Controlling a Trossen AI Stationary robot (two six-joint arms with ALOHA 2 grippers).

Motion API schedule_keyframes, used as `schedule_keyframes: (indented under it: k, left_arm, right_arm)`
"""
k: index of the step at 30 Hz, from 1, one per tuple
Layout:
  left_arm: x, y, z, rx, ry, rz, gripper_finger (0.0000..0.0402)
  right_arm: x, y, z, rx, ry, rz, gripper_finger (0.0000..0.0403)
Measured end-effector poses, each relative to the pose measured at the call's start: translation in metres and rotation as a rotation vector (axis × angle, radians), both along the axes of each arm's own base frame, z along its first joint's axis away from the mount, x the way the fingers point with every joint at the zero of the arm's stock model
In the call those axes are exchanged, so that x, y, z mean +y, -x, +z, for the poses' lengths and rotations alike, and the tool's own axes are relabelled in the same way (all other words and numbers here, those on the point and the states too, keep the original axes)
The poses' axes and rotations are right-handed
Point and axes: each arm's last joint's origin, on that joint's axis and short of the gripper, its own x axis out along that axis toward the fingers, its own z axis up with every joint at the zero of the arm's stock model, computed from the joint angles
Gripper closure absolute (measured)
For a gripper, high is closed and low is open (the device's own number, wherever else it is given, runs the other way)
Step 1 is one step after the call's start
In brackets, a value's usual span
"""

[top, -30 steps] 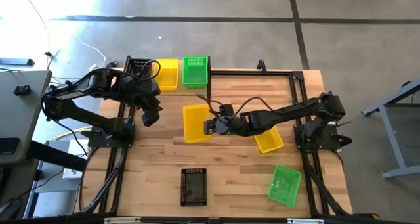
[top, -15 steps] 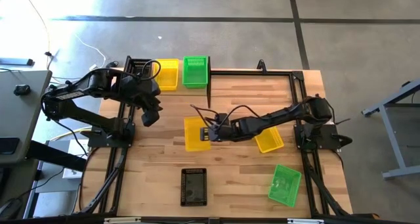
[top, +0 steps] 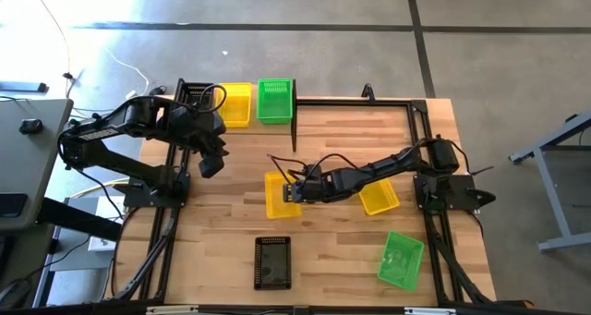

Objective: Stack baskets on shelf by color
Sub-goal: Stack the top yellow bin on top of the yellow bin

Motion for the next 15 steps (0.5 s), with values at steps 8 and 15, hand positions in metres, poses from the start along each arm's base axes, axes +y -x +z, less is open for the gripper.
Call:
schedule_keyframes:
  k: [8, 15]
  left_arm:
    - [0.0, 0.0, 0.0, 0.0, 0.0, 0.0, 0.0266]
    - [0.0, 0.0, 0.0, -0.001, 0.0, 0.001, 0.0266]
  right_arm:
    - [-0.0009, 0.0, 0.0, 0.0, 0.015, -0.006, 0.0381]
    - [-0.0017, 0.0, 0.0002, -0.004, 0.037, -0.02, 0.0323]
